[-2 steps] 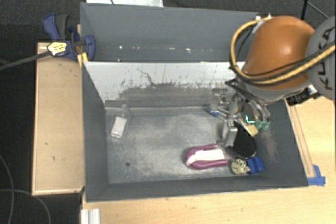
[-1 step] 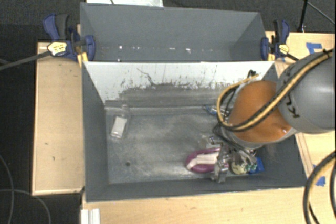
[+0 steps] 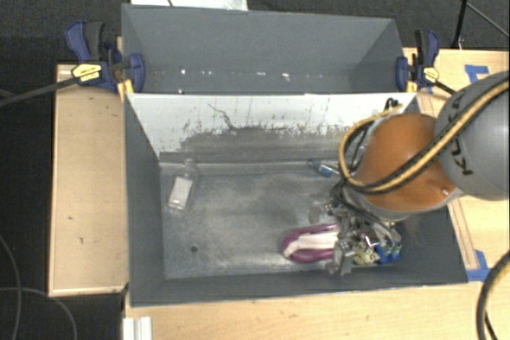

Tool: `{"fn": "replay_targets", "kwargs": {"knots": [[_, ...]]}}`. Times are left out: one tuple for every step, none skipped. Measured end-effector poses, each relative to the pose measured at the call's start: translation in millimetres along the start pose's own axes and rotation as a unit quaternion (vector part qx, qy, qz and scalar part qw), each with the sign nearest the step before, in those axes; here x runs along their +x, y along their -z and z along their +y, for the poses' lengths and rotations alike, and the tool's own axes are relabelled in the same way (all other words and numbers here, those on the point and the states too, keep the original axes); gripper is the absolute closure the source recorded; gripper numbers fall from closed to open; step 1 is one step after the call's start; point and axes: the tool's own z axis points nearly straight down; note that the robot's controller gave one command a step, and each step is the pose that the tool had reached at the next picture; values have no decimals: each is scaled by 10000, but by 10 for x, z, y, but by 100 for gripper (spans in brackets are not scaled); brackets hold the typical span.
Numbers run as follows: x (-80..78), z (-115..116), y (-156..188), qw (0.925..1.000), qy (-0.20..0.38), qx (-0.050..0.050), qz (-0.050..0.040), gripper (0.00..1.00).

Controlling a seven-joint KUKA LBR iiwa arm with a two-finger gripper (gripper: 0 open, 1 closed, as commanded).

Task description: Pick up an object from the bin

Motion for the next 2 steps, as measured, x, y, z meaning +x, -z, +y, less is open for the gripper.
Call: {"fn": "replay_targets", "kwargs": {"knots": [[-26,-2,94,9984,-567,-2,-7,0],[-54,143,-328,9984,-558,-6,0,0]]}}
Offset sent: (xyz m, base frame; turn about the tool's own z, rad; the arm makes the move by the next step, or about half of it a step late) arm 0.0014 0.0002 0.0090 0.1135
